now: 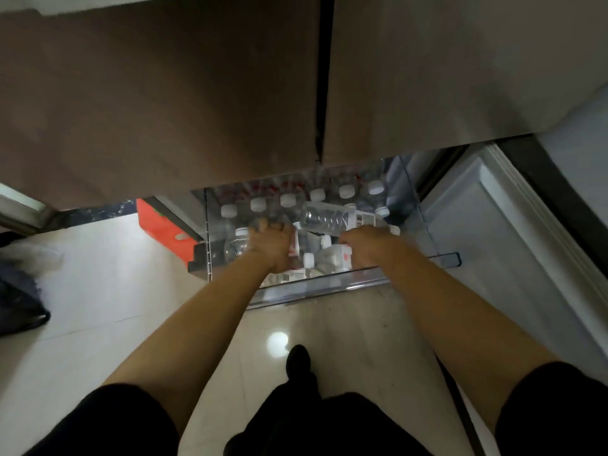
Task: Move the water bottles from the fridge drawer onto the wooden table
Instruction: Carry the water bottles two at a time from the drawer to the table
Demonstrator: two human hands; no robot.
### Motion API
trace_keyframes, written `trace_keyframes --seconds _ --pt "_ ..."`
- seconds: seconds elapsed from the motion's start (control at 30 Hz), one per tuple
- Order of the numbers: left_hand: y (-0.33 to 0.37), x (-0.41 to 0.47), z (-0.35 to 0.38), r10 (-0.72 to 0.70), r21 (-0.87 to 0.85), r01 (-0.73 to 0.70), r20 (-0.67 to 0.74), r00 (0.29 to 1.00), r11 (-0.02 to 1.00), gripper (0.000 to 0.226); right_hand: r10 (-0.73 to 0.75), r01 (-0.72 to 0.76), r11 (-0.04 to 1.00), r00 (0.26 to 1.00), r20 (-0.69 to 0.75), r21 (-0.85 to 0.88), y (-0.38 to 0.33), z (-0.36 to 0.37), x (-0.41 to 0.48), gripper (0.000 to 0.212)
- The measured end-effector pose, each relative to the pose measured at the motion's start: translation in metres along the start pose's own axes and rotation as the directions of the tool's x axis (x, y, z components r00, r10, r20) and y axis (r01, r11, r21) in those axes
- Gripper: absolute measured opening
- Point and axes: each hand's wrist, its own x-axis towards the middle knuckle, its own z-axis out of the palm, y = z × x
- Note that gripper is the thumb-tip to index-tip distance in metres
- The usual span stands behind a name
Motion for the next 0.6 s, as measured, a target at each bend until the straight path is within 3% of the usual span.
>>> trace_keyframes --seconds 0.13,0.3,0.4,0.5,0.6 --pt "0.004 0.006 0.003 -0.032 0.071 0.034 -0.034 0.999 0.997 0.077 0.034 -0.039 0.991 0.998 -0.045 -0.131 -0.007 0.004 0.006 0.045" --pt "0.007 0.004 -0.005 -0.064 0.078 0.068 -0.061 0.996 0.995 0.07 0.007 -0.016 0.994 0.997 -0.083 -0.111 -0.004 -0.003 0.001 0.036" --pt "0.002 -0.009 -0.01 -0.111 -0.09 0.099 -0.135 0.985 0.991 0.06 0.003 -0.003 1.0 0.99 -0.144 -0.002 0.003 -0.007 -0.008 0.031" --pt "0.0 -0.031 -0.012 -0.174 -0.276 0.096 -0.272 0.946 0.956 0.056 0.016 0.018 0.985 0.981 -0.192 0.173 0.009 -0.01 -0.023 0.045" --pt "-0.001 -0.055 -0.02 -0.33 -0.587 0.052 -0.379 0.864 0.808 0.057 -0.026 0.105 0.959 0.957 -0.29 0.262 0.018 -0.009 -0.042 0.039"
